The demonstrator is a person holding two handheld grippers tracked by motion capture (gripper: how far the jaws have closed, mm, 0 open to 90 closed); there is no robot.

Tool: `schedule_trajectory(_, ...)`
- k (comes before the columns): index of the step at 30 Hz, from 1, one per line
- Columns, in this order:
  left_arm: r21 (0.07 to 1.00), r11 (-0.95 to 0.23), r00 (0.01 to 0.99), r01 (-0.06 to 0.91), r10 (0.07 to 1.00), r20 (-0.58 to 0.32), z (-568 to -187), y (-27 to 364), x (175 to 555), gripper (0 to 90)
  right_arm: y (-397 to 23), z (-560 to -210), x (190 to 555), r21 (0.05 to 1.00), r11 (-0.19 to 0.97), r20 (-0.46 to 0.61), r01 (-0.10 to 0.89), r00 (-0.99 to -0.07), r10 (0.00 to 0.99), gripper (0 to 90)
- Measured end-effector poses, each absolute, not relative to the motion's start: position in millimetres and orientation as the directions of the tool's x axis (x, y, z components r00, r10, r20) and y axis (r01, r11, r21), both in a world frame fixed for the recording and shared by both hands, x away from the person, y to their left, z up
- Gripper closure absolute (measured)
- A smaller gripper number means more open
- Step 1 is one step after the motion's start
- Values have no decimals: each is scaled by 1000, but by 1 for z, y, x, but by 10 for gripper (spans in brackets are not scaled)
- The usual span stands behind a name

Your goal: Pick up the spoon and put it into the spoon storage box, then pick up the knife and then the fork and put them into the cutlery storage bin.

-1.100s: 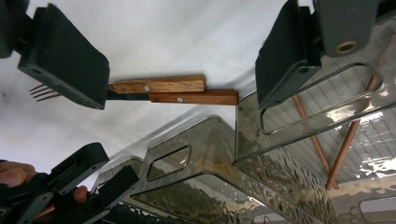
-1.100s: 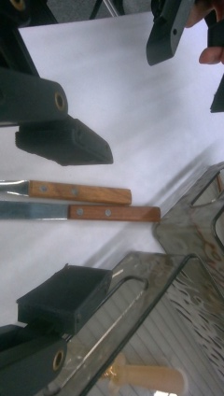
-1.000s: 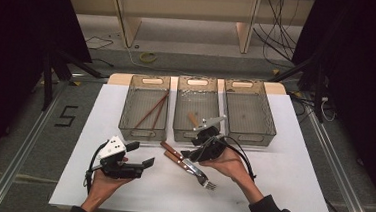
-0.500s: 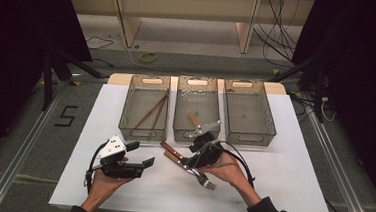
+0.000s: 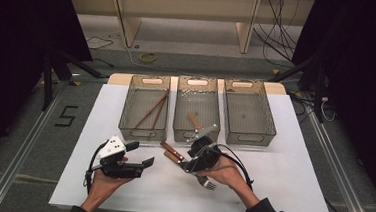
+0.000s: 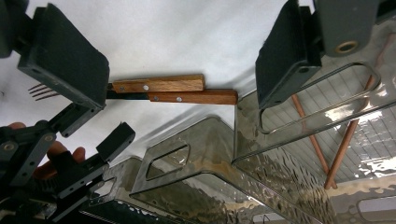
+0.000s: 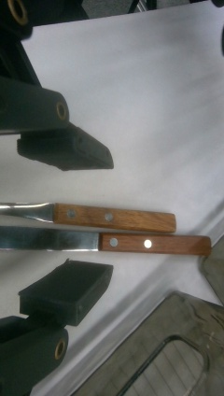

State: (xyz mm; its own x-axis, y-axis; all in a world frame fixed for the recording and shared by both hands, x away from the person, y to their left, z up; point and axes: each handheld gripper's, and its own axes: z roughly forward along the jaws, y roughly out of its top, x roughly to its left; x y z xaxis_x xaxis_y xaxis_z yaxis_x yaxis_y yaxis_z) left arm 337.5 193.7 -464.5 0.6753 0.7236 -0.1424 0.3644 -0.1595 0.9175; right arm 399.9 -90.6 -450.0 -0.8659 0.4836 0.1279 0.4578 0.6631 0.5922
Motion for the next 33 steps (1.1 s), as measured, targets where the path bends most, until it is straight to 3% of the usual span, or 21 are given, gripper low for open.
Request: schedule_trajectory(33, 918, -155, 673, 364, 726, -144, -465, 194, 336, 169, -78, -472, 395, 507, 741, 95, 439, -884, 459, 598)
